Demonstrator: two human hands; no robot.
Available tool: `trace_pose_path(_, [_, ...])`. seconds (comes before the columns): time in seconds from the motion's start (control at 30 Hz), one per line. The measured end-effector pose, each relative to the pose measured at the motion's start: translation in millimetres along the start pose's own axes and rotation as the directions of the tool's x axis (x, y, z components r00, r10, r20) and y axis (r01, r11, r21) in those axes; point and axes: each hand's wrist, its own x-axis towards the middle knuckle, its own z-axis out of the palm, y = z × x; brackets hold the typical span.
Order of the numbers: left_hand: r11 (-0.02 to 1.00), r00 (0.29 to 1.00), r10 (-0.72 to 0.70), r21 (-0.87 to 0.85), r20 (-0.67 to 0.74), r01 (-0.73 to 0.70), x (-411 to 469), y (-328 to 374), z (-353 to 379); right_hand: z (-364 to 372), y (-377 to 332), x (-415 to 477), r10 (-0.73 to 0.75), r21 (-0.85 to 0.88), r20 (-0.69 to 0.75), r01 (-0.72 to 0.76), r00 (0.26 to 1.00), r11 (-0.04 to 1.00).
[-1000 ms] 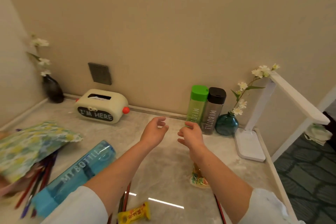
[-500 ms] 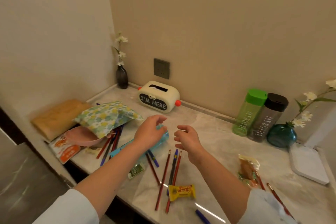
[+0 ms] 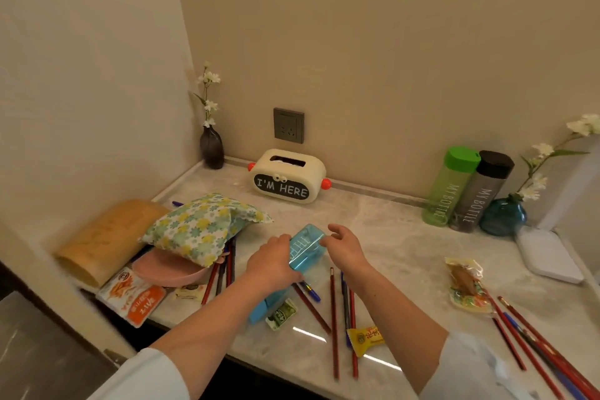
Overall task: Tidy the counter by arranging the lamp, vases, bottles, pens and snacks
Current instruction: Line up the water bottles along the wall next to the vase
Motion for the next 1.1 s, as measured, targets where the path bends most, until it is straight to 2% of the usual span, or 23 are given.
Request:
trace_pose_path(0.1, [0.997,0.997,0.077,0.025,0.017,-0.077,3,11,-10,-5,-4,-2,-0.022,0.003,-0.056,0.022,0.998,1.000])
trace_pose_path(0.23, [0.957,0.965,0.258,0.127,0.048,-0.263,3,41,-30,-25,-16,-9,-0.052,0.089,-0.196,0.070,0.979,0.994])
trace_pose_path(0.37, [0.869,0.904,0.427,0.268,0.024,-0.417,3,71,-33,-49,-16,-14,-0.093,0.015,-0.288,0.102,0.953,0.995])
trace_pose_path(0.47, [0.815,0.859,0.510,0.340,-0.036,-0.469,6,87,-33,-66,-13,-16,-0.087,-0.031,-0.270,0.081,0.959,0.996])
trace_pose_path(0.57, [0.780,0.829,0.554,0.391,-0.069,-0.488,15,99,-30,-84,-12,-17,-0.016,0.032,-0.187,0.023,0.982,0.999])
trace_pose_path(0.67, [0.784,0.827,0.554,0.396,-0.098,-0.478,28,110,-26,-101,-15,-18,0.007,0.059,-0.099,-0.001,0.995,0.998])
trace_pose_path(0.77, [0.818,0.826,0.533,0.362,-0.183,-0.448,39,123,-21,-116,-15,-12,0.022,0.096,-0.033,-0.019,0.999,0.995])
trace_pose_path(0.87, [0.884,0.839,0.456,0.257,-0.296,-0.390,52,134,-14,-130,-14,-3,0.034,0.201,-0.013,-0.031,0.999,0.979])
trace_pose_path(0.97, [0.937,0.904,0.292,-0.099,-0.312,-0.336,61,150,-8,-145,-12,8,0.015,0.260,-0.002,-0.014,1.000,0.965])
trace_pose_path(1.03, [0.873,0.961,0.146,-0.427,-0.233,-0.236,63,163,-7,-154,-11,15,0.000,0.278,-0.001,0.000,1.000,0.961])
trace_pose_path(1.1, [0.768,0.990,0.070,-0.627,-0.122,-0.132,65,177,-5,-161,-12,21,-0.025,0.294,0.004,0.022,1.000,0.956])
